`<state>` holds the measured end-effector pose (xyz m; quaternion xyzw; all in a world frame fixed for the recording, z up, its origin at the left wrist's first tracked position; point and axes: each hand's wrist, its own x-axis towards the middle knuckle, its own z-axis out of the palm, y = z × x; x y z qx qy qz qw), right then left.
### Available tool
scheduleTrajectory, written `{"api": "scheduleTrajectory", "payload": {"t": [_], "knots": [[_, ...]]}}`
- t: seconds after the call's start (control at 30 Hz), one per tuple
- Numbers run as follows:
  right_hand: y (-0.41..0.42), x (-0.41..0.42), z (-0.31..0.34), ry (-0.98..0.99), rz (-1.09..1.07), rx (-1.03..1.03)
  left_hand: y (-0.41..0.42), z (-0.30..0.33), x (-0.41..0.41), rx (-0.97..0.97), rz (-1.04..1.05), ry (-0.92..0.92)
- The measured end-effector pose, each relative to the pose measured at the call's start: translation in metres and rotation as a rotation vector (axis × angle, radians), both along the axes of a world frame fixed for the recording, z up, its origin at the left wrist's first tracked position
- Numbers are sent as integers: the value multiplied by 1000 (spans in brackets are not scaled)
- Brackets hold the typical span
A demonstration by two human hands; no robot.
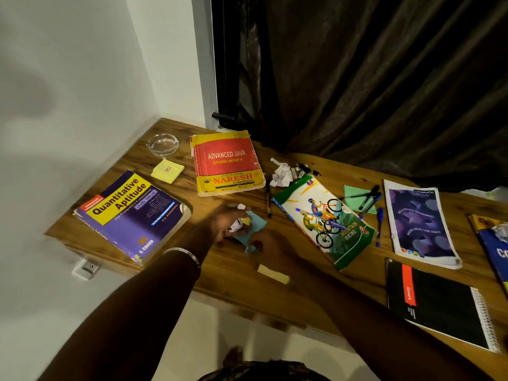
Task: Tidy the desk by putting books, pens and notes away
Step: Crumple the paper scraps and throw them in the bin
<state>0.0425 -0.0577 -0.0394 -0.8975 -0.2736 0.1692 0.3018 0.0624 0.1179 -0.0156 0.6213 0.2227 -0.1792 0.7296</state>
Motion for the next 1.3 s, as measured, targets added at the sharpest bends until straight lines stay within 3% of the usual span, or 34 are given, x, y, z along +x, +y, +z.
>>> {"api": "scheduleTrajectory", "payload": {"t": [0.17,0.27,0.5,0.6,0.7,0.87,1.07,1.2,1.3], "knots": [[4,26,24,7,-473,248,-1,-2,7,-49,-7,21],[12,39,32,42,-610,310,-11,3,13,-141,-68,31],[17,66,23,67,-504,201,-25,3,34,-269,-29,-54],[13,78,30,85,-527,234,-20,0,43,-220,52,-76],[5,101,33,-33,-569,135,-16,-2,51,-138,122,-52],[5,147,22,-95,-530,-49,-17,1,65,-169,139,7],[12,181,18,0,-459,-176,-16,1,74,-200,125,11],[12,172,14,-105,-529,-76,-14,0,79,-164,105,24],[12,150,23,-199,-637,132,-12,-2,84,-128,118,38]]}}
